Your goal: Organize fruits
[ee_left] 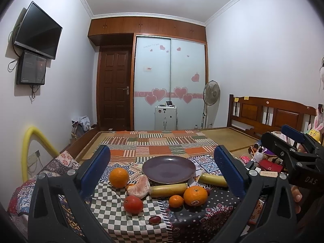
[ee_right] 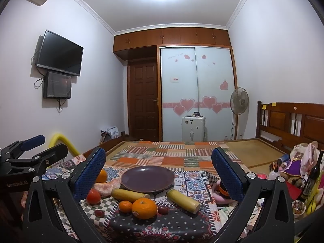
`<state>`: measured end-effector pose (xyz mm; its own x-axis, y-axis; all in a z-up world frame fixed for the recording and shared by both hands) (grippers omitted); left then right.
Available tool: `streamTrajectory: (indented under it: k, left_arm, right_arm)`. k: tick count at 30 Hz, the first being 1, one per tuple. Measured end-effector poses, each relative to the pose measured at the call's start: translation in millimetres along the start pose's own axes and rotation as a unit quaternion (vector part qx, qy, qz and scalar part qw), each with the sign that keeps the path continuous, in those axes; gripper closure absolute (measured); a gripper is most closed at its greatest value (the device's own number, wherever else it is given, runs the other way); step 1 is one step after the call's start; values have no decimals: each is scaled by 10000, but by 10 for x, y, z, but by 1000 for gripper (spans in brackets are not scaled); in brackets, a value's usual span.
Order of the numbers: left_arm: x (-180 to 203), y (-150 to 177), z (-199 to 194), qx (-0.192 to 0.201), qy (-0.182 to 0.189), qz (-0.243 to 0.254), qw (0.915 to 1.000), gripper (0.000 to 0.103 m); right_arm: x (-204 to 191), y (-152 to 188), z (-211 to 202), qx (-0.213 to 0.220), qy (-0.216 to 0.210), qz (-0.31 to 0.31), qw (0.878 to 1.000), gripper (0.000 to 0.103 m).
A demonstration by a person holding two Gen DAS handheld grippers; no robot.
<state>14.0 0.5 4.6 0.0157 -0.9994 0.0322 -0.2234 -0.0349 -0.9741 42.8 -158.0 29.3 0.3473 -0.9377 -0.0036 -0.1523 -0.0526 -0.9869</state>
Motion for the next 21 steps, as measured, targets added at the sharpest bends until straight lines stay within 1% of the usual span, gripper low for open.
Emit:
streamTrajectory:
  k: [21]
  left_arm:
    - [-19, 6, 18, -25, -6, -55, 10000, 0]
  right_arm:
    - [0, 4, 1, -13, -30, 17, 10000, 0]
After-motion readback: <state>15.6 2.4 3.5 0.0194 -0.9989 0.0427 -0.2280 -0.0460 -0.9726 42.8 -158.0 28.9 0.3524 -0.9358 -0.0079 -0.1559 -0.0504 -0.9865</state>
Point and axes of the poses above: each gripper's, at about its wrist camera, not at the fingertips, and z roughly the way its jaws point, x to its right, y to its underside, the point moved 2 cm from there along z, roughly the way its jaws point, and after that the axes turned 5 degrees about -x, right-handed, at the moved point
